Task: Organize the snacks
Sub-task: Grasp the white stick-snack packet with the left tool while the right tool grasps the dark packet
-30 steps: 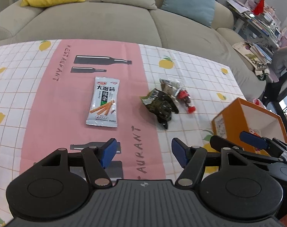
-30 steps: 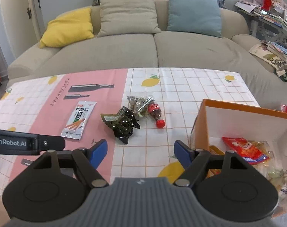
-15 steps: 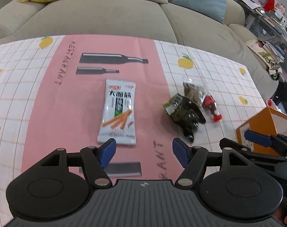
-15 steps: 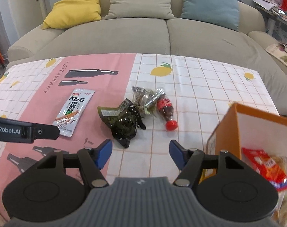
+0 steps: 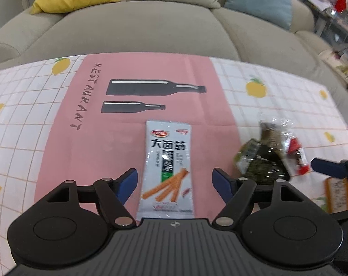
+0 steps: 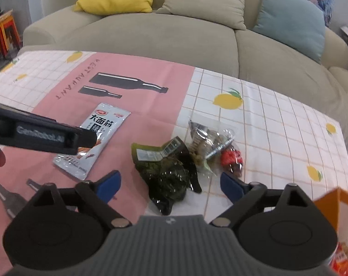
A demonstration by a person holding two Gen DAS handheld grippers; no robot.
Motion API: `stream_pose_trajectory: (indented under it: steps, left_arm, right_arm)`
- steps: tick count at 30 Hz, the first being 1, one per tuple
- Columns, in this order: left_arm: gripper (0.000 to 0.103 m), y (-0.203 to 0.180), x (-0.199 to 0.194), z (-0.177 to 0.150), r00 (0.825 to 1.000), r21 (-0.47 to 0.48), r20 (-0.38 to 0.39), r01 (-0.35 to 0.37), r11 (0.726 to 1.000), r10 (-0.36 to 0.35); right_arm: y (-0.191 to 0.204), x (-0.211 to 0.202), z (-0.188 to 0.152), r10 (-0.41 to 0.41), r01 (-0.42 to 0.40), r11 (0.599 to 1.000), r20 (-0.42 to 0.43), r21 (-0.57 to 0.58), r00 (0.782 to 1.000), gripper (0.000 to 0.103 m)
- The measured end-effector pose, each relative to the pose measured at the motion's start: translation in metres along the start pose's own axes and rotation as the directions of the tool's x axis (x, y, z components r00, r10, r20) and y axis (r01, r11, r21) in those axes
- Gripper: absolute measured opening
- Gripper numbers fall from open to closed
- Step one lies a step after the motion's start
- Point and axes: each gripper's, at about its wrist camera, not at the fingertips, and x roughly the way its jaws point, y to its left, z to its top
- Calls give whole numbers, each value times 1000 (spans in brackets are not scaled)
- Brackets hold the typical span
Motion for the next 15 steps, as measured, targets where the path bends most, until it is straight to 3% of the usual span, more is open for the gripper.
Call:
stream_pose_trajectory:
  steps: [2,7,11,15]
  left_arm:
    - [87,-2,7,-1,999,0,0,-42,999,42]
    - [87,-3,25,-4,999,-1,-22,-25,1000,25]
    - [88,-3,37,-4,998,-5,-39,-39,999,39]
    - [87,-5,40,-3,999,7,-22,-30,1000,30]
  right_arm:
    - [3,9,2,-4,4,1000,-11,-14,1000,91]
    - [8,29,4,-14,13,999,-27,-30,1000,90]
    - [7,38,4,-3,2,1000,-30,-22,1000,75]
    - [8,40,-2,-11,11,1000,-30,-23,999,67]
